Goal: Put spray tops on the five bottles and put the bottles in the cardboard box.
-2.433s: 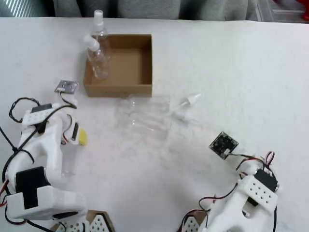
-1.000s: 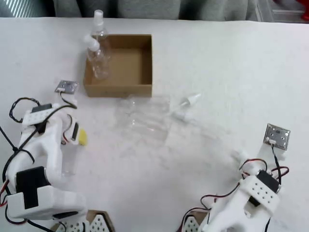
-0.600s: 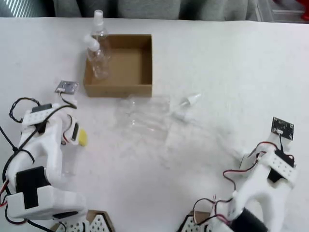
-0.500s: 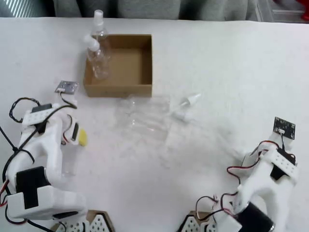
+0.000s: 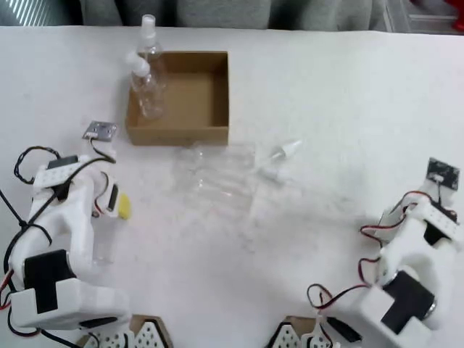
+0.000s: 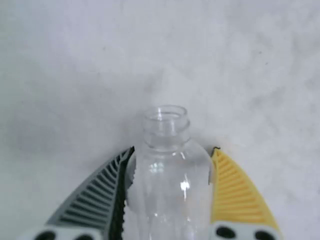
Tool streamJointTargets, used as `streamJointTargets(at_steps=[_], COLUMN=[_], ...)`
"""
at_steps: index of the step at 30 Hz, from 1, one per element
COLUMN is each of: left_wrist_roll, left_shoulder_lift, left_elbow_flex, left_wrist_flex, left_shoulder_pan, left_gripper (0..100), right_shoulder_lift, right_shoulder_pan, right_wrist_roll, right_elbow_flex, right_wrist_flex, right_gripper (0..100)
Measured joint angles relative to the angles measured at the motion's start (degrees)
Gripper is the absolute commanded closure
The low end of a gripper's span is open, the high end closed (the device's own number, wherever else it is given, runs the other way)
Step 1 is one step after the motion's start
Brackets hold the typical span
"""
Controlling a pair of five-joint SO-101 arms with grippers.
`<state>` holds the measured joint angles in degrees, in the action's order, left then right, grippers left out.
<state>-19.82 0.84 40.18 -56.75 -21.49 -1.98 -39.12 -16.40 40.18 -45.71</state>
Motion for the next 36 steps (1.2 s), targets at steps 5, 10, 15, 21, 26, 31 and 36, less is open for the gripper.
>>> streamJointTargets(at_steps=[5,10,15,21,26,31,36], left_wrist_roll=[0.0,0.0,0.0,0.0,0.0,0.0,0.0], left_shoulder_lift=[0.0,0.0,0.0,0.0,0.0,0.0,0.0], left_elbow_flex=[0.0,0.0,0.0,0.0,0.0,0.0,0.0], left_wrist_flex=[0.0,0.0,0.0,0.0,0.0,0.0,0.0], left_shoulder_pan=[0.0,0.0,0.0,0.0,0.0,0.0,0.0], left_gripper=[96,96,96,96,96,96,96], right_shoulder_lift=[9.1,15.3,17.1,17.1,15.6,12.5,8.0], right_shoulder_pan=[0.3,2.5,5.7,6.2,6.3,6.0,5.4], right_wrist_roll=[1.1,3.7,6.7,8.8,8.8,6.7,4.3], right_elbow_flex=[-10.5,-20.6,-26.3,-30.7,-32.1,-31.4,-24.6], right_wrist_flex=[-0.4,-8.4,-14.5,-17.8,-24.9,-31.8,-33.2], right_gripper=[98.2,98.2,98.2,98.2,98.2,98.2,98.1])
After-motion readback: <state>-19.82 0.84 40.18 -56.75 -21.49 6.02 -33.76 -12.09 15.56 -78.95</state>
